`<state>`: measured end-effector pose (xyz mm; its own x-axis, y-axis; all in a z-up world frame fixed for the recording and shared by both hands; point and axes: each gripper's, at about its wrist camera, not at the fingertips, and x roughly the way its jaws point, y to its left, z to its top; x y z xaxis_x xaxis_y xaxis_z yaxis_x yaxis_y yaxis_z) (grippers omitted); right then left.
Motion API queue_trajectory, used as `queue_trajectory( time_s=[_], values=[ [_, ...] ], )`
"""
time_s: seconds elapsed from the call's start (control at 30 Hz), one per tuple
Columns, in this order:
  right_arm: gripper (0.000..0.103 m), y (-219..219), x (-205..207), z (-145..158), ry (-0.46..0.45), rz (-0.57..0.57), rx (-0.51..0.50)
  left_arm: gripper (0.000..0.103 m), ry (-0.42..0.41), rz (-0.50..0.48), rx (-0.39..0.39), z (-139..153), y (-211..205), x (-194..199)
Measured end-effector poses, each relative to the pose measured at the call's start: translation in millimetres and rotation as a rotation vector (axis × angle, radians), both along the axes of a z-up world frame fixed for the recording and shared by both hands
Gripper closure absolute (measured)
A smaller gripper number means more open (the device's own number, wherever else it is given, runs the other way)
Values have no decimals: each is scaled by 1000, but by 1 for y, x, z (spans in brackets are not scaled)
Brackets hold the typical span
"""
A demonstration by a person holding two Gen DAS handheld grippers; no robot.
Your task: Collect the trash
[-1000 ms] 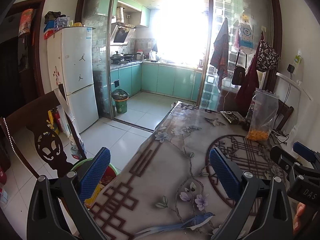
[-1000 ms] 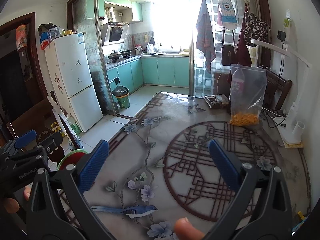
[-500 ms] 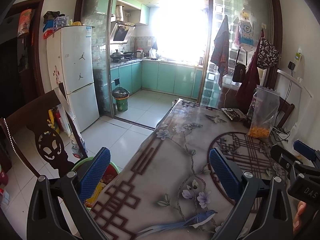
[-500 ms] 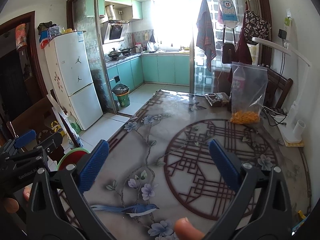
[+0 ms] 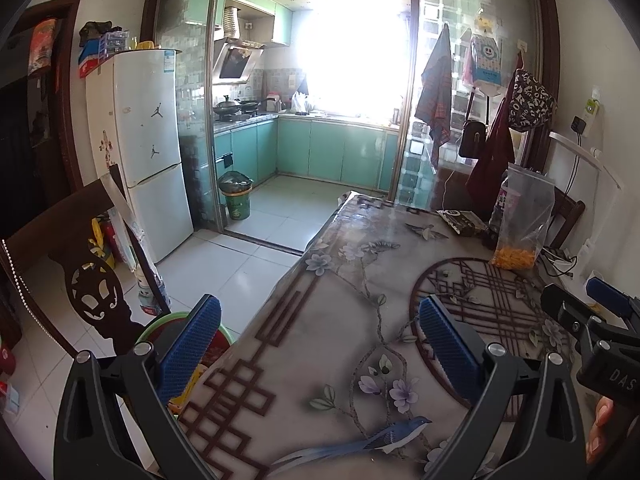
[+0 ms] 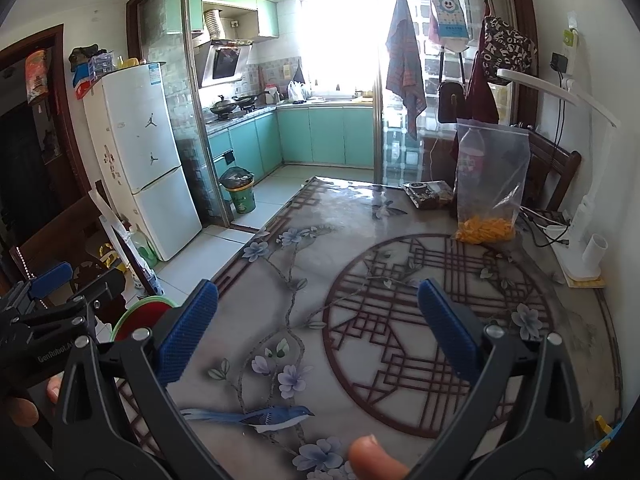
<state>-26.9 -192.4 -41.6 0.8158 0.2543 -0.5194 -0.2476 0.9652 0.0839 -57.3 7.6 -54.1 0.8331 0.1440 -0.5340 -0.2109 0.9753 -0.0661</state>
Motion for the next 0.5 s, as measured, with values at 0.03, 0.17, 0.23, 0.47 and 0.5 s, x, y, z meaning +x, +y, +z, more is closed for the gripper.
queue_trajectory(
  time_s=[0.03, 0.17, 0.23, 0.47, 0.5],
  values=[
    [5, 0, 1, 0, 0, -1, 0, 8, 1, -2, 1, 0, -1, 0],
    [5, -2, 2, 0, 2, -5, 0, 8, 4, -8, 2, -1, -3, 2],
    [5, -3, 3, 0, 3, -7, -1, 8, 4, -9, 3, -1, -4, 3],
    [5, -6, 7, -2, 10, -10, -4, 8, 9, -13, 3, -2, -8, 8],
    [5, -6, 7, -2, 10, -10, -4, 8, 10, -15, 4, -2, -9, 9]
  ],
)
